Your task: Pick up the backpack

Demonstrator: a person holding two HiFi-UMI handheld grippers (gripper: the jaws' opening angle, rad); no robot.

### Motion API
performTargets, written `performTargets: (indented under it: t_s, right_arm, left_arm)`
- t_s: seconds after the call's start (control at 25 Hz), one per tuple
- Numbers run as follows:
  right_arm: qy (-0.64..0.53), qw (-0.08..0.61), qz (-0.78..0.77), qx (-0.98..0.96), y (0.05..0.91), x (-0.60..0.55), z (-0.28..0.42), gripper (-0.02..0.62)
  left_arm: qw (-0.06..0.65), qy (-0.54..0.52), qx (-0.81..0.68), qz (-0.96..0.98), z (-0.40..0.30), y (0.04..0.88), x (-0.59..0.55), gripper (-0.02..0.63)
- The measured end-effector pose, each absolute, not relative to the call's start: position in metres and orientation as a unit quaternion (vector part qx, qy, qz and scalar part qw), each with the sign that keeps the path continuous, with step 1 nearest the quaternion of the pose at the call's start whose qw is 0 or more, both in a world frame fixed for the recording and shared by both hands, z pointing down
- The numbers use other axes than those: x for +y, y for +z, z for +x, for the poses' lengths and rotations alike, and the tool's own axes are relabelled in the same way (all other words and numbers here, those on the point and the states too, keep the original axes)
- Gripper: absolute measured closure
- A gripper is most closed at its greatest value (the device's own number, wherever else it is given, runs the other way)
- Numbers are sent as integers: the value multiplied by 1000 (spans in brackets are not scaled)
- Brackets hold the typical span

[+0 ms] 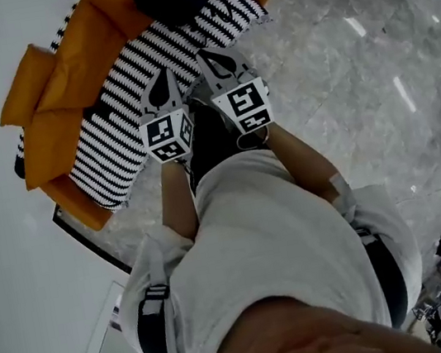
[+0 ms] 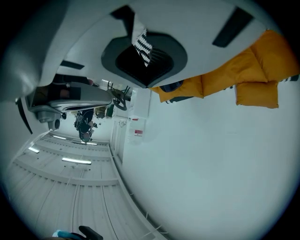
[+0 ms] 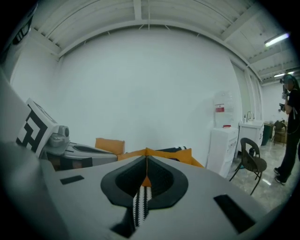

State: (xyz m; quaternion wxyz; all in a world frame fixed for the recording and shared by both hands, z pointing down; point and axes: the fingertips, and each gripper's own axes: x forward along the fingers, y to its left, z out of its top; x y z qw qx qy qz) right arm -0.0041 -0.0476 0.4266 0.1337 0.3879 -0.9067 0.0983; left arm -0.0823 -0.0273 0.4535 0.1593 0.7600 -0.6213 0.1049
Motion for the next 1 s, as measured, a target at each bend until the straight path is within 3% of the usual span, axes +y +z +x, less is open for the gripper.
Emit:
performTargets:
  t_s: [0.6,1.0]
  right_arm:
    - [69,212,360,-906,440,-157,-94,557]
    - [73,266,339,-900,470,-199,-105,557]
  left_arm:
    - [157,147,-559,801,-159,474,-144,594]
    - [158,193,-541,803,-175,501,-194,594]
